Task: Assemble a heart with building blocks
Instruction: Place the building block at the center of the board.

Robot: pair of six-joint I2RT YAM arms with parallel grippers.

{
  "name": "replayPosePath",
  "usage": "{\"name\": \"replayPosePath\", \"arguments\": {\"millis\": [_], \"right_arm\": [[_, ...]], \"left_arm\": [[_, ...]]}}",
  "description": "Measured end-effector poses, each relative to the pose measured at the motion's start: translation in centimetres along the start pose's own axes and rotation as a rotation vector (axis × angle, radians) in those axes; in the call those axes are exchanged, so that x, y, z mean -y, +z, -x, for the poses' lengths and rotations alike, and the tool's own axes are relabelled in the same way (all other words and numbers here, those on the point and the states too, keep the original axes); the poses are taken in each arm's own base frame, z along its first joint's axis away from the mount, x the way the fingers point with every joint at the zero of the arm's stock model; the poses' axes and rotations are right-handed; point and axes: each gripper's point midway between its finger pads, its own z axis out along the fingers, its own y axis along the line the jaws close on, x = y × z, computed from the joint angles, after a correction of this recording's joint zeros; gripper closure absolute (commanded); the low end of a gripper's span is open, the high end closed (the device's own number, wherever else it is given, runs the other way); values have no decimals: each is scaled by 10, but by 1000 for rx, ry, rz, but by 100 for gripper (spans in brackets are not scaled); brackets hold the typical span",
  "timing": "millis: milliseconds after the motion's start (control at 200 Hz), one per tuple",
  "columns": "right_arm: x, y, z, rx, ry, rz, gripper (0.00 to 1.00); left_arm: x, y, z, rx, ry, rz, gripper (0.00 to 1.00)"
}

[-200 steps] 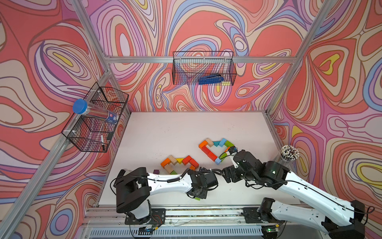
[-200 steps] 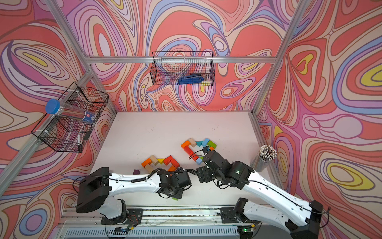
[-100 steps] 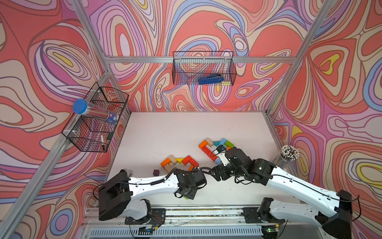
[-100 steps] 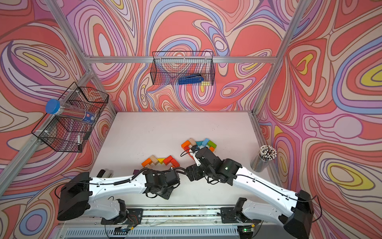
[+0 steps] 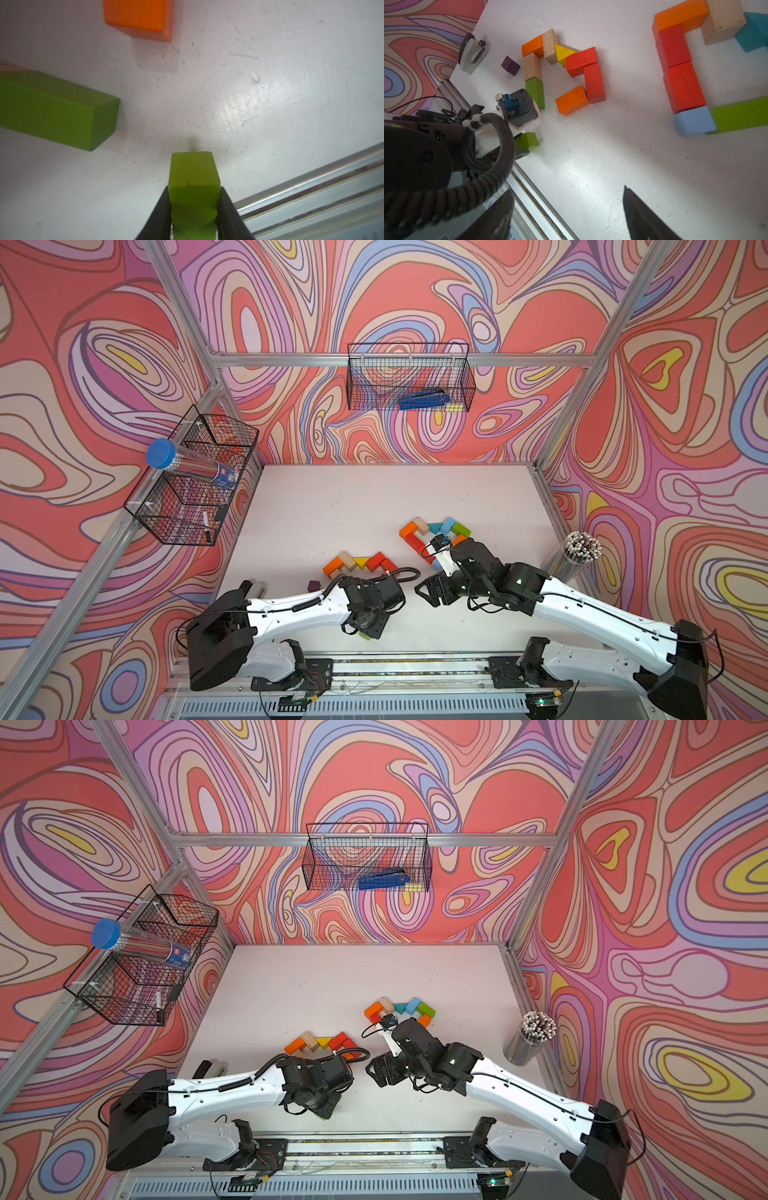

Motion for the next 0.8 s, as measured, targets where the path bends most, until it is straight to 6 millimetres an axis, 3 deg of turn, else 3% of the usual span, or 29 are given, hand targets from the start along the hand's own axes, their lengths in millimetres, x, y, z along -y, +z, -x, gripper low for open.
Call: {"name": "replayPosePath", "arguments": {"millis": [240, 631, 801], "right_arm": [[4, -4, -8, 8, 9, -2, 17], [16, 0, -17, 10, 47, -39, 17], [21, 3, -17, 53, 94, -47, 17]], "left_arm": [[-2, -1, -3, -10, -6, 8, 45], [-6, -36, -21, 31, -217, -68, 34], [2, -35, -37, 11, -287, -74, 31]]}}
